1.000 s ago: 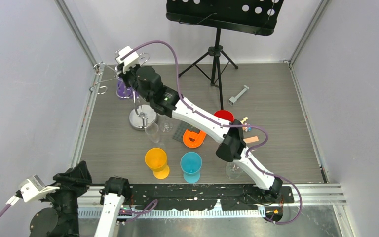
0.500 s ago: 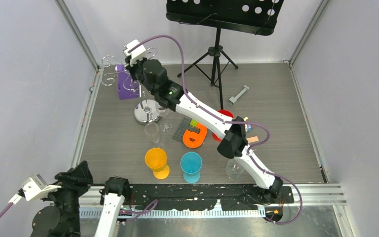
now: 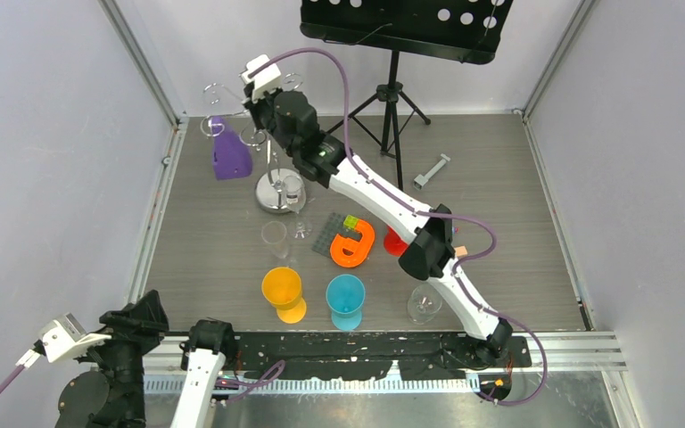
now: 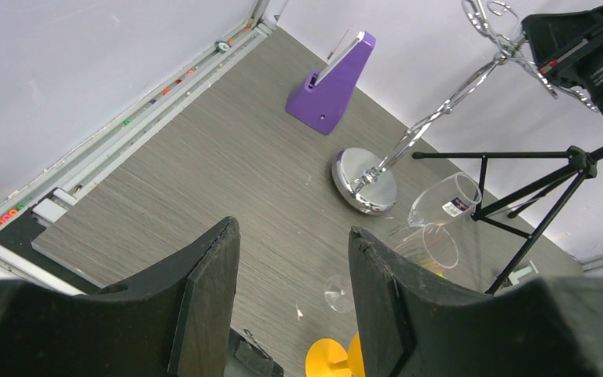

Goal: Place the wine glass upside down on the wine glass rack
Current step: Place the wine rack at the center of the board.

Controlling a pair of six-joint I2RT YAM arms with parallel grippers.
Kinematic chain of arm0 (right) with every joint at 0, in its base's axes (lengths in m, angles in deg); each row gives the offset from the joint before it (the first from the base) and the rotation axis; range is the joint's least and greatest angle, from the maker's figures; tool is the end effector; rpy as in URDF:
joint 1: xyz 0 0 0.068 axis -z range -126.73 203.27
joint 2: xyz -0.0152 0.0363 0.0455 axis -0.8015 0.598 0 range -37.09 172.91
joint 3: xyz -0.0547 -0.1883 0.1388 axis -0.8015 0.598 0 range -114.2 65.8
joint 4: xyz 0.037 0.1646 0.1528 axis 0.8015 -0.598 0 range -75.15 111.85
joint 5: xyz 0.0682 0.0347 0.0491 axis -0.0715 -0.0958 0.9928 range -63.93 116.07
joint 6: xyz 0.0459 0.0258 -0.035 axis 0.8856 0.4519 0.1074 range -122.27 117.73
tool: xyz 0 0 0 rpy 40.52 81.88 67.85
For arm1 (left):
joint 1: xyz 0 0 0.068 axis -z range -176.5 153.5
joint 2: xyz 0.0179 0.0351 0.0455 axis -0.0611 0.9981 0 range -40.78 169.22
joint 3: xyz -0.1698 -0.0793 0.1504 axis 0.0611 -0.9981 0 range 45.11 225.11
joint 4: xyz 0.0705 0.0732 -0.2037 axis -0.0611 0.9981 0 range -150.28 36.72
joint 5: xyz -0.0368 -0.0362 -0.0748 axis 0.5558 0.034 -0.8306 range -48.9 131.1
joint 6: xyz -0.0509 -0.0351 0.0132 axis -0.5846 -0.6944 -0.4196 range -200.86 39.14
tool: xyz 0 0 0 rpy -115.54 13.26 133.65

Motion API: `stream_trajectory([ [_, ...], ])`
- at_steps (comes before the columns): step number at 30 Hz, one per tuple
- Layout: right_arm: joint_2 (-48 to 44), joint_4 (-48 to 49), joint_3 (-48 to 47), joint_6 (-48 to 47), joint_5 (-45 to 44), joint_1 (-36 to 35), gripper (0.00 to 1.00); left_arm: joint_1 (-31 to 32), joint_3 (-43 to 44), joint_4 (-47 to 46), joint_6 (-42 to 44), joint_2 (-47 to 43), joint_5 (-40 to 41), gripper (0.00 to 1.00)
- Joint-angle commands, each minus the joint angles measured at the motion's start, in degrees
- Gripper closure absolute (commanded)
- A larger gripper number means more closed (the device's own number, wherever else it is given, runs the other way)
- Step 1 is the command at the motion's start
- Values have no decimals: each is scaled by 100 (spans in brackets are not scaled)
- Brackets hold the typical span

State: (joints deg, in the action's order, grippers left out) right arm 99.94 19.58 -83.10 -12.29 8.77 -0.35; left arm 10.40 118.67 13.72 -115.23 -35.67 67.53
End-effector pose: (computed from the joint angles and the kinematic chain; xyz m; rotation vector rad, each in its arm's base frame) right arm 0.3075 0.3930 0.3922 -0.5246 1.3236 0.4180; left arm -0.0685 0.0301 0.3387 -0.7217 1.4949 -0.1625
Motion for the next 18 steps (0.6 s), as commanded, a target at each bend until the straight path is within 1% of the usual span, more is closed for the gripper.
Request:
stream_trajectory([
  [1,-1327,1437,-251,-190,82,189,95,23,2,-226,-74,2,-94,47],
  [10,-1688,1397,153,-264,208,446,95,24,-43,-307,-79,37,-150,47],
  [18,-2214,1704,1266,-358,167,543,95,28,-43,-287,-61,2,-117,47],
])
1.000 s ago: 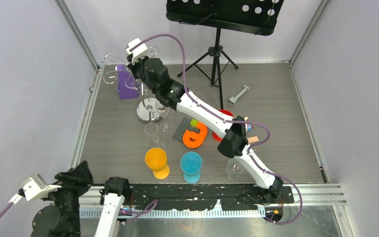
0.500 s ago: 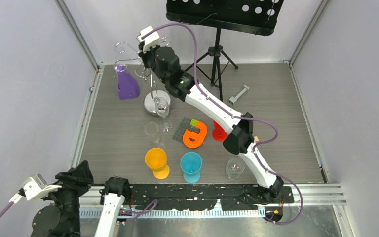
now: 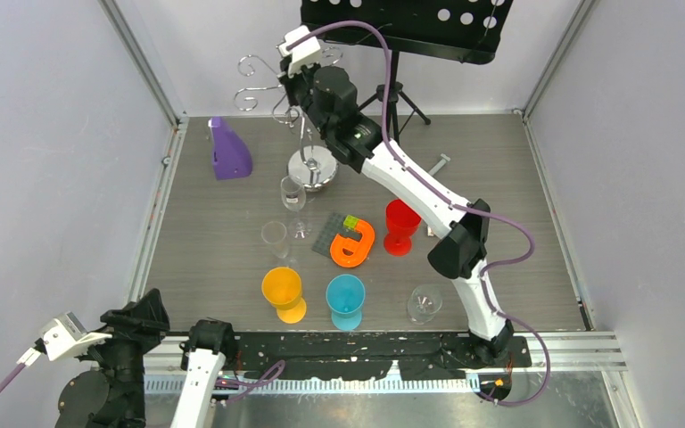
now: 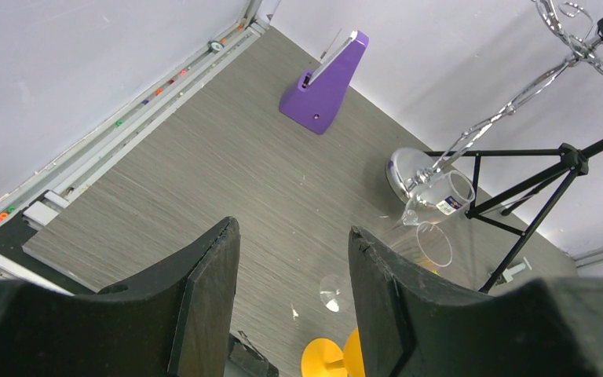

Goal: Place the wine glass upside down on the wine glass rack
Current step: Place the wine rack at the center of the board.

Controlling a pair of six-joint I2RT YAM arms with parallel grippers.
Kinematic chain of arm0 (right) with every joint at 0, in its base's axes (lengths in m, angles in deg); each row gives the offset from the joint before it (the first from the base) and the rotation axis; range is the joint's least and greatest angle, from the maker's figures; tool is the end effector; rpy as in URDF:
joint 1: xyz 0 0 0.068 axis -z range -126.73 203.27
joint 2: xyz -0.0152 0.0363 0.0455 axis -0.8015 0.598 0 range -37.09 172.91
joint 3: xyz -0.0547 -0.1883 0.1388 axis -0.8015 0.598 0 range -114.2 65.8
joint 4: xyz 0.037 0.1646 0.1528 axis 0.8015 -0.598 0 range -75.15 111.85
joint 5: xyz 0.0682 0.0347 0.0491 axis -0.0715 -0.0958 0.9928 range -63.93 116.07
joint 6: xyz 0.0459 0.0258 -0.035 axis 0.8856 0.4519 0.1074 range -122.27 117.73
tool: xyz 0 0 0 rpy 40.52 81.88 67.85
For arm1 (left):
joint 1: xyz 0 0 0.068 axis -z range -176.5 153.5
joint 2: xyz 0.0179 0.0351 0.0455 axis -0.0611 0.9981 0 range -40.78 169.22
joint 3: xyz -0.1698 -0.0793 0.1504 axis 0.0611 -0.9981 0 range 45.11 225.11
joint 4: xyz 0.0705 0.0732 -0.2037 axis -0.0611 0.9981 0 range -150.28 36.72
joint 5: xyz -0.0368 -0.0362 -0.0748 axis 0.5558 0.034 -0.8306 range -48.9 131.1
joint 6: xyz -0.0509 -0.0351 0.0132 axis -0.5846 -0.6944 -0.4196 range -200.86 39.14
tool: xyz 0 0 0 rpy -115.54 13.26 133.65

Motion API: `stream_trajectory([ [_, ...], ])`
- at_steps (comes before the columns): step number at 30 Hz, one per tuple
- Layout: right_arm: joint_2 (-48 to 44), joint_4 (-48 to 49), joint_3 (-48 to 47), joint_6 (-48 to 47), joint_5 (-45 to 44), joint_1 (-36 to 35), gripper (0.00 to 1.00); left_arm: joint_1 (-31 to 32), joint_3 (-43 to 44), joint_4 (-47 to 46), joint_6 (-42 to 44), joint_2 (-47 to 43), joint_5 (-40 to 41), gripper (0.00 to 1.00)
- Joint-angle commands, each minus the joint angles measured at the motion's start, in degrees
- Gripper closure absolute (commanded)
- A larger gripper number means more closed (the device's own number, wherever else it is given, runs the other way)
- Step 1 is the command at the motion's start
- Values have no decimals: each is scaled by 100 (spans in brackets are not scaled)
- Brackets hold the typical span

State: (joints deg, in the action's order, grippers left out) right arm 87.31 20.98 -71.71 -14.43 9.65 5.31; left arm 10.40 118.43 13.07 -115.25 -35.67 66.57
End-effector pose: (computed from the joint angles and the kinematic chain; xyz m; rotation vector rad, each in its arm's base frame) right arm 0.3164 0.3304 0.4348 -0.4680 1.2914 0.3299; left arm -0.0672 0.0292 0.3394 -0.7104 1.4945 -0.1796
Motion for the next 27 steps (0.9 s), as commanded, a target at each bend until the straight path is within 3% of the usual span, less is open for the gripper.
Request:
stream_trajectory([
  [1,-1035,1616,216,-163,70,-14,95,30,-15,-212,-56,5,-17,47],
  [13,-2096,2084,2139,62,232,561,95,23,44,-104,-43,-25,14,47],
  [27,-3011,2357,3449,-77,227,699,95,24,247,78,-128,-42,13,48],
])
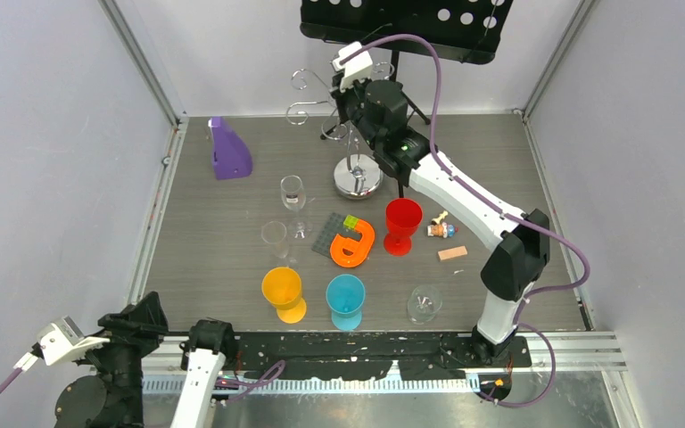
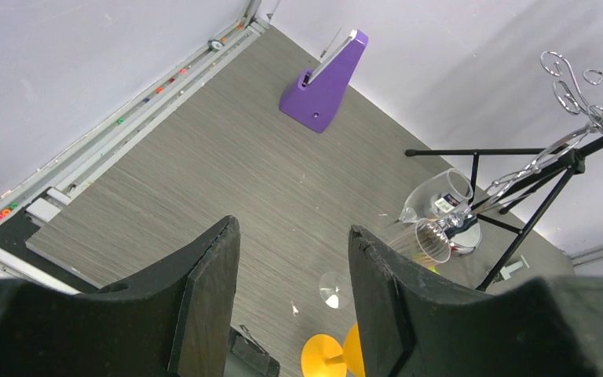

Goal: Place the wine glass upside down on the wine glass rack
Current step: Place the wine rack at the center of the board.

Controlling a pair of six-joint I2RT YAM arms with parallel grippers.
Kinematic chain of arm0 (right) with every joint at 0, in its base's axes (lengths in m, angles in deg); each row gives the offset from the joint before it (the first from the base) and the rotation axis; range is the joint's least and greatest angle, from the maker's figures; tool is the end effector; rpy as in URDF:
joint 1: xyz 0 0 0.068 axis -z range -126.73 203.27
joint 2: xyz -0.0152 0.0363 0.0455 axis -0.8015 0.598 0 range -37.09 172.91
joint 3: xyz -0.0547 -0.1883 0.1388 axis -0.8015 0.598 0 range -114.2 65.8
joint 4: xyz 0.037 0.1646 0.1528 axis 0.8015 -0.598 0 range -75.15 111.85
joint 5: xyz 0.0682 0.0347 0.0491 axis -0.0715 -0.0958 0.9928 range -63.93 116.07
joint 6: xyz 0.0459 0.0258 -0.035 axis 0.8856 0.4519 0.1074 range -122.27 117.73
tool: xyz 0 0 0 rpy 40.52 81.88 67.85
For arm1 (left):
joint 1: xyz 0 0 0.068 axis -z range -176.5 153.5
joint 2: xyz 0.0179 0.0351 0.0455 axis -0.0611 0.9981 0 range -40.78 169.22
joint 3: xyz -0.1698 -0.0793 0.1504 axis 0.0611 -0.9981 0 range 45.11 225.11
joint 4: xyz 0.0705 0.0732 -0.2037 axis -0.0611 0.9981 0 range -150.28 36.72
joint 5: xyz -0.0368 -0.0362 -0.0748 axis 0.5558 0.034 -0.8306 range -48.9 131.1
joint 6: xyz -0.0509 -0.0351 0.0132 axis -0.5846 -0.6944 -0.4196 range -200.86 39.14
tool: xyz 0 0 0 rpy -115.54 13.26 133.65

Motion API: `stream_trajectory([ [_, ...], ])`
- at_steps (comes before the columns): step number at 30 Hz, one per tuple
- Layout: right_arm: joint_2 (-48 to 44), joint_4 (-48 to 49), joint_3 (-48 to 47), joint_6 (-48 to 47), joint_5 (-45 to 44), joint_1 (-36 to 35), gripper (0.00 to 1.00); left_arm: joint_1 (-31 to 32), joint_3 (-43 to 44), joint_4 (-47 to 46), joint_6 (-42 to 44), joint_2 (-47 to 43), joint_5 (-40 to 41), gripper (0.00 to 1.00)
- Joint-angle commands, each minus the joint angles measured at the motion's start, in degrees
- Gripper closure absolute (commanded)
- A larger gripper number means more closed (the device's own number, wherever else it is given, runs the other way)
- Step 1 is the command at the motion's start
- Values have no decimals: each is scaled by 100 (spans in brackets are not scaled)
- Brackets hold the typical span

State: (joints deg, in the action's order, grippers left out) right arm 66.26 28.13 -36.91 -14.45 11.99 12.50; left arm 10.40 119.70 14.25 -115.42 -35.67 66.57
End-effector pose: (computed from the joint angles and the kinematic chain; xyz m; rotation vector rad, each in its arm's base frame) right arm 0.3128 0.2541 0.4071 -0.4747 1.4010 0.2241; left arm -0.0720 0.0298 0.3400 -0.7125 1.4920 -0.1825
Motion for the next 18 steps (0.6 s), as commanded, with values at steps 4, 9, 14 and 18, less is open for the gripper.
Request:
stream_trajectory([
  [4,-1136,1720,377,-101,-35,51,95,24,71,-42,-121,-44,-19,47],
  [9,-1401,1814,859,-165,-77,152,95,22,-10,-95,-120,-91,-26,48],
  [14,-1658,1868,1273,-190,-85,175,95,27,-55,-124,-78,-92,-31,48],
  [18,-2013,1919,1763,-160,-86,175,94,28,-64,-173,-77,-77,-66,48],
])
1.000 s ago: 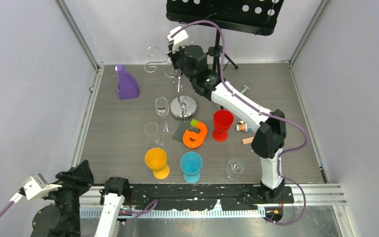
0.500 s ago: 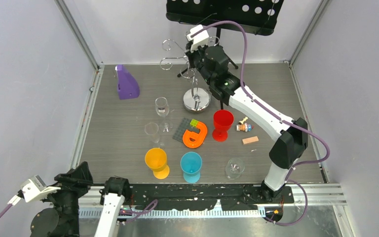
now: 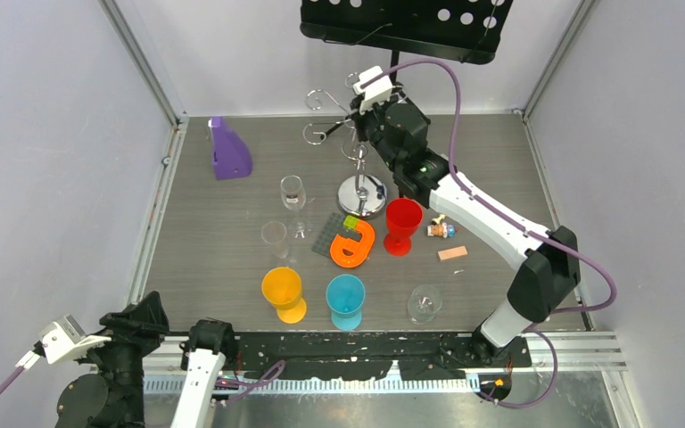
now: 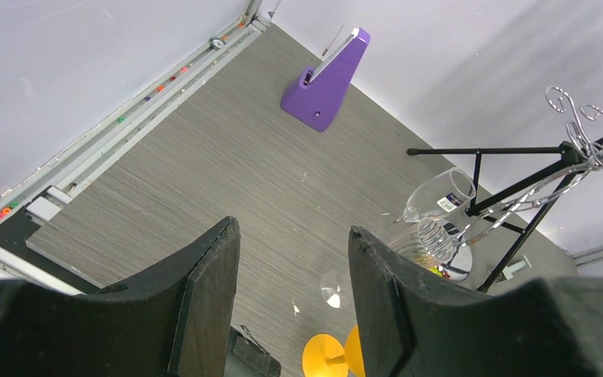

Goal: Place the wine glass upside down on the wine glass rack
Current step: Place the wine rack at the center of the board.

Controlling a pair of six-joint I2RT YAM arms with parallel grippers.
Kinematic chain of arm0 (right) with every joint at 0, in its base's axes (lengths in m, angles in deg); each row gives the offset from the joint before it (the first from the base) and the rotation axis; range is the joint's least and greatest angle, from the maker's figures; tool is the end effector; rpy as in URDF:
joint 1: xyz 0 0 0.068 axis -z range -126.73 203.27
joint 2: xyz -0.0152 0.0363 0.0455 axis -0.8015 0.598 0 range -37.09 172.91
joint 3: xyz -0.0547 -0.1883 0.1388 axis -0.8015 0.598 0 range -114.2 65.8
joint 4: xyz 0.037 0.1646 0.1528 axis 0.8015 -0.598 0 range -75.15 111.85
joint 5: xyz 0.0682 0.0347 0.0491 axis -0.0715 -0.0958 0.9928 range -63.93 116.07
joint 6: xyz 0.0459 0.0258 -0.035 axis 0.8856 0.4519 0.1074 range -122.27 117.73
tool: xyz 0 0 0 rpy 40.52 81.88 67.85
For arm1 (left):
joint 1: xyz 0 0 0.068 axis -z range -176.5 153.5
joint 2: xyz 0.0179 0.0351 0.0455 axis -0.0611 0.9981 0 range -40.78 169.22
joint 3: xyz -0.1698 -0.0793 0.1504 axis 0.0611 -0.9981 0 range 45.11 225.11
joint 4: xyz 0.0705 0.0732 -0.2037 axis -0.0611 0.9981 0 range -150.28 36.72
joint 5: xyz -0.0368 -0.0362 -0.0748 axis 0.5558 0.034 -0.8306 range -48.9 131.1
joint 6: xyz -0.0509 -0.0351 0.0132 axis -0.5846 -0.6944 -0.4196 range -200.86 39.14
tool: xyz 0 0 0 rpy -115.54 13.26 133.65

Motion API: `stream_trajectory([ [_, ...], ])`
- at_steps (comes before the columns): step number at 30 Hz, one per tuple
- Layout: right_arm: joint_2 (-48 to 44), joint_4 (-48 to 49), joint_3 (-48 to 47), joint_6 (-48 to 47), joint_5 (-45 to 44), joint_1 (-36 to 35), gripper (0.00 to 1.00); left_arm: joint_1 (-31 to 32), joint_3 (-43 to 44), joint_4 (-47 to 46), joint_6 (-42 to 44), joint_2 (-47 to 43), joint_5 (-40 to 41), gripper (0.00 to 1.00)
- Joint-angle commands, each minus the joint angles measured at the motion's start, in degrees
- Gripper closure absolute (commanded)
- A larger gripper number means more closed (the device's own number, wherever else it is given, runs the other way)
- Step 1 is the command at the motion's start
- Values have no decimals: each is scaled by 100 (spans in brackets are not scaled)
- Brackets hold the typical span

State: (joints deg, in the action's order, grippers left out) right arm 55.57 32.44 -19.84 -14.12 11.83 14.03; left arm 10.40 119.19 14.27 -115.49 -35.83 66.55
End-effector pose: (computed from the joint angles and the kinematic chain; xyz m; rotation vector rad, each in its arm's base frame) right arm 0.2908 0.2221 0.3851 -0.4671 1.4396 0.1961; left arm -0.0708 0.0297 0.3385 -0.7138 1.4979 -0.1810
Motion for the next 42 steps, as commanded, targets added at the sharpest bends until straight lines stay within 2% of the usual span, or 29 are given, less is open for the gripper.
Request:
stream_trajectory([
  [1,-1001,1514,131,-180,-42,22,94,25,-8,-180,-70,-56,-65,47],
  [10,-1659,1392,769,122,113,16,94,27,-34,-224,-148,-21,-145,47],
  [21,-1865,911,803,599,451,-88,95,25,-20,-187,-175,-45,-172,47],
  [42,-2309,442,1185,873,759,-633,95,23,-138,-131,-219,-162,-150,47],
])
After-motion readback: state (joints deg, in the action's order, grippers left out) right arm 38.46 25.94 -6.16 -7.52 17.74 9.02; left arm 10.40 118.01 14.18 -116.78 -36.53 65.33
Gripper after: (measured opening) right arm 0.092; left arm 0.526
